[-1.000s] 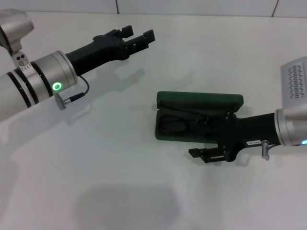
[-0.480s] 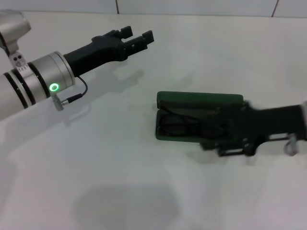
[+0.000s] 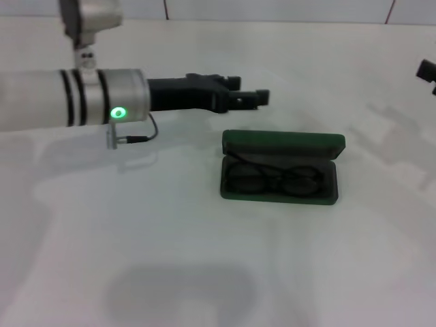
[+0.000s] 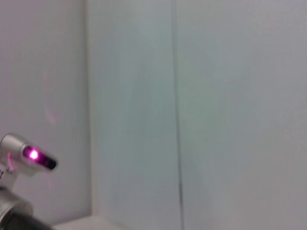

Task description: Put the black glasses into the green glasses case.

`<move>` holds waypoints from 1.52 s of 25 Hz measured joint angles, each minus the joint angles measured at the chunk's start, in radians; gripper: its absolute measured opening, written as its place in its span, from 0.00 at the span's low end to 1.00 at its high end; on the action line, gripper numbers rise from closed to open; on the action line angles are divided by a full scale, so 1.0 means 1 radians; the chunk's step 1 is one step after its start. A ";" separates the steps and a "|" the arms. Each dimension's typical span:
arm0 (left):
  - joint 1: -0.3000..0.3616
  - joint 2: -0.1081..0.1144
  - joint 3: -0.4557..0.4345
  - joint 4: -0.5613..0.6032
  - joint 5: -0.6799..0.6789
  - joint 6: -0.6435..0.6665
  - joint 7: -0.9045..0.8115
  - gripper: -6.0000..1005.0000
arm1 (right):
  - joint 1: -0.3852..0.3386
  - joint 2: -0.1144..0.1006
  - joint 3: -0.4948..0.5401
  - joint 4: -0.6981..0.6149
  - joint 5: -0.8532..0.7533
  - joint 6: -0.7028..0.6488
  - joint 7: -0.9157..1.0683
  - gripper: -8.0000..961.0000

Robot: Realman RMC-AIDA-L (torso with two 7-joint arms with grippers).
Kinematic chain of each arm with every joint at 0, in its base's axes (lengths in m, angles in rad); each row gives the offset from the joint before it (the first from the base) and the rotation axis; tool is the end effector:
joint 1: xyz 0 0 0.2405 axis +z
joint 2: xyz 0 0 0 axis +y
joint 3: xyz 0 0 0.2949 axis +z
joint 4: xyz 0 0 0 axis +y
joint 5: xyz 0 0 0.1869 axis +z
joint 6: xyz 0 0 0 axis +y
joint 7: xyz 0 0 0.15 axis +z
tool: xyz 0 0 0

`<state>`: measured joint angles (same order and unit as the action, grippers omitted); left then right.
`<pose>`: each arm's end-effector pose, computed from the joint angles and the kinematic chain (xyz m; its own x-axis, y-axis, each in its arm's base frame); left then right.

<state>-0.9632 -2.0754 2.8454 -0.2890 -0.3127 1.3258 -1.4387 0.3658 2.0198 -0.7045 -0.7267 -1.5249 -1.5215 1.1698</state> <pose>-0.2077 0.4090 -0.0710 0.6577 0.5349 0.5304 0.6542 -0.7547 -0.0502 0.2967 0.3288 0.0563 0.7143 -0.0051 -0.6999 -0.4647 -0.7512 -0.4688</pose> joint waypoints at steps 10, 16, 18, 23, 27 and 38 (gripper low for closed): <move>-0.092 -0.013 0.000 0.083 0.113 -0.168 -0.068 0.84 | 0.011 -0.003 0.007 0.075 0.028 0.057 -0.061 0.67; -0.106 -0.014 0.000 0.155 0.181 -0.263 -0.074 0.84 | 0.033 -0.006 -0.001 0.099 0.014 0.104 -0.077 0.67; -0.110 -0.014 0.000 0.171 0.218 -0.261 -0.075 0.84 | 0.040 -0.007 -0.006 0.109 0.013 0.110 -0.079 0.67; -0.112 -0.014 -0.002 0.210 0.307 -0.251 -0.045 0.84 | 0.042 -0.009 -0.008 0.112 0.012 0.127 -0.089 0.67; -0.075 -0.015 -0.001 0.231 0.322 -0.218 0.047 0.84 | 0.043 -0.009 -0.008 0.112 0.012 0.136 -0.089 0.67; 0.082 0.022 -0.050 0.221 0.050 0.168 0.465 0.84 | 0.054 -0.020 -0.161 0.066 -0.051 0.025 -0.079 0.67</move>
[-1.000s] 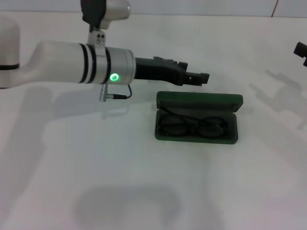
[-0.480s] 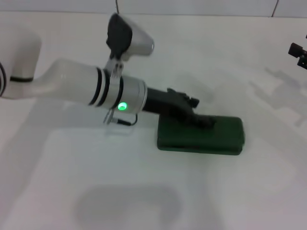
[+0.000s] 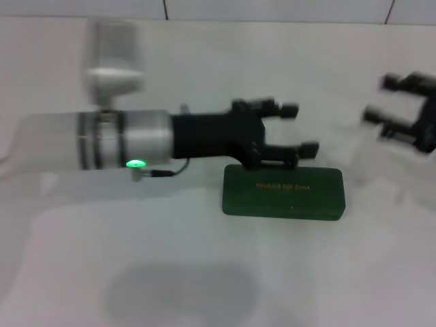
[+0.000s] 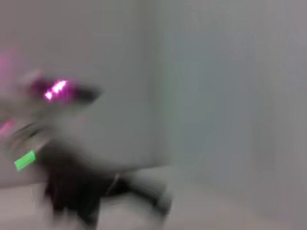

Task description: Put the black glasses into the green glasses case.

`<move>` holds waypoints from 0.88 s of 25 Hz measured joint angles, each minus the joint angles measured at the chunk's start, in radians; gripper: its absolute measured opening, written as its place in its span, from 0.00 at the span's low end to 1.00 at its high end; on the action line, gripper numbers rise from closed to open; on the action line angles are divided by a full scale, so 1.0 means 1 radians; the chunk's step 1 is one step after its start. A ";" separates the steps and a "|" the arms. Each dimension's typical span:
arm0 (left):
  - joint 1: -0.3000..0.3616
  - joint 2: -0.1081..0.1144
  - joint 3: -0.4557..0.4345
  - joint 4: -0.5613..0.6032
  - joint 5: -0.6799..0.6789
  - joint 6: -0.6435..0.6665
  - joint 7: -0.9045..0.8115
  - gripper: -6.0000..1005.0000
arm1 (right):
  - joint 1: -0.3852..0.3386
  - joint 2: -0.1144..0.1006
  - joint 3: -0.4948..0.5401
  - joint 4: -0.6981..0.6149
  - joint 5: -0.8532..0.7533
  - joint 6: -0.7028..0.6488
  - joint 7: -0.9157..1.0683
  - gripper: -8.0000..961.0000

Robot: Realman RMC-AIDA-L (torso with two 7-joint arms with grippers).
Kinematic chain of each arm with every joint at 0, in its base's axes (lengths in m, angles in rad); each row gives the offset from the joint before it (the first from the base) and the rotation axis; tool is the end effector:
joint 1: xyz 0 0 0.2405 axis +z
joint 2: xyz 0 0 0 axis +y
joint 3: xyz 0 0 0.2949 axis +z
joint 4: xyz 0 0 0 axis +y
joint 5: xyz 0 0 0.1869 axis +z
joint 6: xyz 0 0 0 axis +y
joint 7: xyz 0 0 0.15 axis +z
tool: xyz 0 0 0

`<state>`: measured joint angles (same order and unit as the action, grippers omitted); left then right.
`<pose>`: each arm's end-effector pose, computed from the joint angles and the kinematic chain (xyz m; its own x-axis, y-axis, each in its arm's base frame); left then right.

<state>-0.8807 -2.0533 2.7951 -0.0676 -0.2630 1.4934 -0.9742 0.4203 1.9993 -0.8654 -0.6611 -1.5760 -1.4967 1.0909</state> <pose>-0.1887 0.3557 -0.0899 0.7553 0.2100 0.6208 0.2694 -0.9630 -0.0021 0.2845 0.3342 0.0206 0.8024 -0.0169 -0.5965 -0.3205 -0.8554 -0.4069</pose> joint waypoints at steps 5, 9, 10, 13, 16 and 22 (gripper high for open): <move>0.117 0.068 0.006 -0.031 -0.028 0.411 0.123 0.84 | 0.059 -0.004 -0.183 0.002 -0.054 -0.108 0.043 0.67; 0.213 0.072 0.017 -0.090 -0.026 0.455 0.163 0.84 | 0.079 0.018 -0.261 0.014 -0.062 -0.106 0.038 0.70; 0.231 0.069 0.025 -0.097 -0.026 0.457 0.177 0.84 | 0.080 0.022 -0.279 0.015 -0.061 -0.106 0.031 0.71; 0.272 0.063 0.043 -0.102 -0.028 0.461 0.219 0.84 | 0.074 0.025 -0.295 0.031 -0.036 -0.125 -0.033 0.75; 0.291 0.056 0.044 -0.104 -0.029 0.468 0.232 0.84 | 0.072 0.026 -0.296 0.084 0.024 -0.141 -0.120 0.84; 0.292 0.055 0.044 -0.105 -0.023 0.474 0.232 0.84 | 0.083 0.025 -0.298 0.130 0.045 -0.132 -0.156 0.85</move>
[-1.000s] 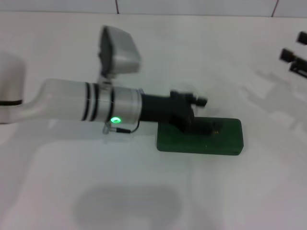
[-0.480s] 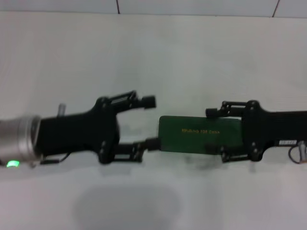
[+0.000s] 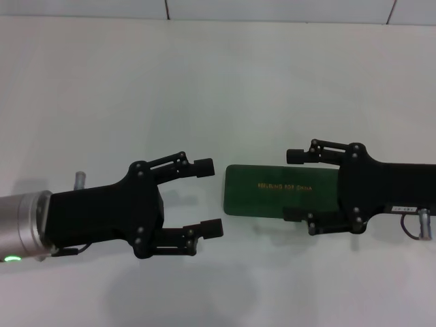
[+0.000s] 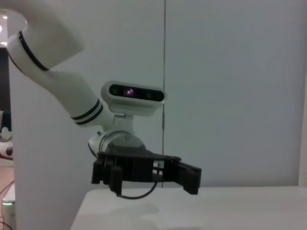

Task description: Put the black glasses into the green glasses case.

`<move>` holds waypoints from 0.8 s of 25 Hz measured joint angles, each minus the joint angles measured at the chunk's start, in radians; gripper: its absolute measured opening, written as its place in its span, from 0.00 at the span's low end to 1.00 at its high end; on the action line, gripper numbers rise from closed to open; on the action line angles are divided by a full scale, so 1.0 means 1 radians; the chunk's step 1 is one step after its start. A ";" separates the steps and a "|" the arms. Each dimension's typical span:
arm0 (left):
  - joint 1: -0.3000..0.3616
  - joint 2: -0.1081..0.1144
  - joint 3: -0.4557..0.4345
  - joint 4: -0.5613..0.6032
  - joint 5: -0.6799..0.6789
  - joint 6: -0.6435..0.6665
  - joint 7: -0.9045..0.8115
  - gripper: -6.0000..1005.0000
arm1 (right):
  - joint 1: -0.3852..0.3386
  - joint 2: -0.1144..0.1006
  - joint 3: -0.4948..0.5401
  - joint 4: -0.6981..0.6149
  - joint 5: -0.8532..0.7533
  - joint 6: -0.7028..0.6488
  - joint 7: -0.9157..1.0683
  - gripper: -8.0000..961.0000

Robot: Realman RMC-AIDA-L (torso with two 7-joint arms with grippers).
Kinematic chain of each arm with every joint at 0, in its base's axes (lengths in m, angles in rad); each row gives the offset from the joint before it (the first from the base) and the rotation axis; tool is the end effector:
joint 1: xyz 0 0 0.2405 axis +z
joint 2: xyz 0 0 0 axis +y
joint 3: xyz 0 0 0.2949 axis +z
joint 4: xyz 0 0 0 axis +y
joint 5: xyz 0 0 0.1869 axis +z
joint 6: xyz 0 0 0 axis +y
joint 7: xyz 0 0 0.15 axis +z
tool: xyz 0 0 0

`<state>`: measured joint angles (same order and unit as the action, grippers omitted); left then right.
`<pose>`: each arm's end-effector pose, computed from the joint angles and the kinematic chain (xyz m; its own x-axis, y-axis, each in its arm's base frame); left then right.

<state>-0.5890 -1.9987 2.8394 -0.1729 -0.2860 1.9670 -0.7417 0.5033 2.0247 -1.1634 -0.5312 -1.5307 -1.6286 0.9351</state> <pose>-0.2661 0.2615 -0.0278 0.6421 0.1014 0.7599 0.1685 -0.9856 -0.0108 0.2417 0.3008 -0.0443 0.8002 0.0600 -0.5968 -0.0282 -0.9901 -0.1374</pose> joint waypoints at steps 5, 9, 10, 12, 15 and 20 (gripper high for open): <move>-0.001 0.000 0.000 -0.001 0.002 0.002 0.001 0.84 | -0.010 0.002 -0.001 0.015 0.018 0.001 -0.040 0.85; 0.002 0.003 0.000 -0.002 -0.003 0.003 0.001 0.84 | -0.010 0.003 0.001 0.033 0.028 0.001 -0.049 0.85; 0.004 0.004 -0.001 -0.002 -0.005 0.003 0.001 0.84 | -0.009 0.003 0.001 0.036 0.028 0.001 -0.050 0.85; 0.005 0.005 -0.003 -0.002 -0.006 0.003 0.001 0.84 | -0.008 0.003 0.001 0.037 0.029 0.001 -0.054 0.85; 0.006 0.006 -0.004 -0.002 -0.007 0.003 0.001 0.84 | -0.006 0.003 -0.002 0.038 0.029 0.001 -0.061 0.85; 0.007 0.003 -0.007 -0.013 -0.007 0.004 0.002 0.84 | -0.004 0.003 -0.002 0.038 0.039 0.001 -0.062 0.85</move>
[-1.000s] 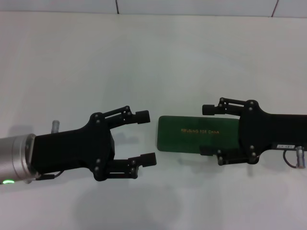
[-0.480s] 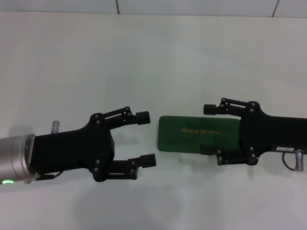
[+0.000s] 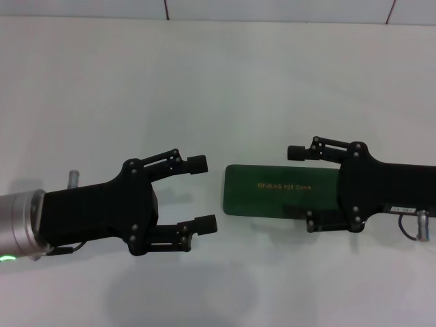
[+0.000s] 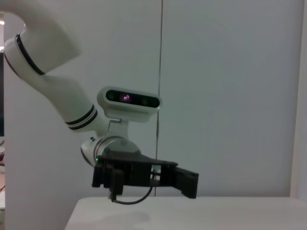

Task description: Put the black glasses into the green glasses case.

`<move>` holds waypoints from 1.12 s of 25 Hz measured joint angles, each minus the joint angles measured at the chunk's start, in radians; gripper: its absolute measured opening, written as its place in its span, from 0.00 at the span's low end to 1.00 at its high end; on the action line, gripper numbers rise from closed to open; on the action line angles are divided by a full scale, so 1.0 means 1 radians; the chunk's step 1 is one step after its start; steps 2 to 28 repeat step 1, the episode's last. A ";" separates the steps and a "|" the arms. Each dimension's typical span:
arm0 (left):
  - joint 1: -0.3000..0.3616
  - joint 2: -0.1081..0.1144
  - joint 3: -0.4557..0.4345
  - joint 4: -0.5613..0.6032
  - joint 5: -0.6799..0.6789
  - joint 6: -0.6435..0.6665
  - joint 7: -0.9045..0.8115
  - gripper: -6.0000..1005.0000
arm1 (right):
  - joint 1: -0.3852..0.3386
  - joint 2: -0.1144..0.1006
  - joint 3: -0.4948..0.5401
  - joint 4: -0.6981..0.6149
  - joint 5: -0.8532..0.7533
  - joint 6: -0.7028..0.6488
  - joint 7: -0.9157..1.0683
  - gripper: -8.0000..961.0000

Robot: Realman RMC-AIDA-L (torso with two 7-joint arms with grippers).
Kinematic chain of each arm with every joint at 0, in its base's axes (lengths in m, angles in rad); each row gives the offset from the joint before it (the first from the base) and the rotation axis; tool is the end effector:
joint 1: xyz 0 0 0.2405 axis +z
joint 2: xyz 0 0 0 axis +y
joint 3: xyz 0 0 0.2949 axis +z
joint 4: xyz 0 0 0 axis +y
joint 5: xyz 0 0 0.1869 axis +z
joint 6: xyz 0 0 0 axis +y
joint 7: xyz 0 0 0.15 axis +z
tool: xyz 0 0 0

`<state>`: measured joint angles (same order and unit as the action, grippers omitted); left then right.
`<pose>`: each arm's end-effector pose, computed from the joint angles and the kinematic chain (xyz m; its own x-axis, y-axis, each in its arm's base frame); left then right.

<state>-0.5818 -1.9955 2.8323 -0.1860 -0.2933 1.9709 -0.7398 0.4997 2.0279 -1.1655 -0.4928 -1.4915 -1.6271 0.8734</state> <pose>-0.2699 0.2618 -0.0242 0.6439 0.0949 0.7592 0.1805 -0.9831 -0.0302 0.2430 0.2991 -0.0461 0.7815 0.0855 -0.6180 -0.0283 -0.9847 -0.1720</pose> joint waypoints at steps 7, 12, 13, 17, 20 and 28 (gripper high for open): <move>0.000 -0.001 0.000 -0.001 0.000 0.000 0.000 0.84 | 0.000 0.000 0.000 0.000 0.004 0.000 0.000 0.85; 0.000 -0.001 0.000 -0.001 0.000 0.000 0.000 0.84 | 0.000 0.000 0.000 0.000 0.004 0.000 0.000 0.85; 0.000 -0.001 0.000 -0.001 0.000 0.000 0.000 0.84 | 0.000 0.000 0.000 0.000 0.004 0.000 0.000 0.85; 0.000 -0.001 0.000 -0.001 0.000 0.000 0.000 0.84 | 0.000 0.000 0.000 0.000 0.004 0.000 0.000 0.85; 0.000 -0.001 0.000 -0.001 0.000 0.000 0.000 0.84 | 0.000 0.000 0.000 0.000 0.004 0.000 0.000 0.85; 0.000 -0.001 0.000 -0.001 0.000 0.000 0.000 0.84 | 0.000 0.000 0.000 0.000 0.004 0.000 0.000 0.85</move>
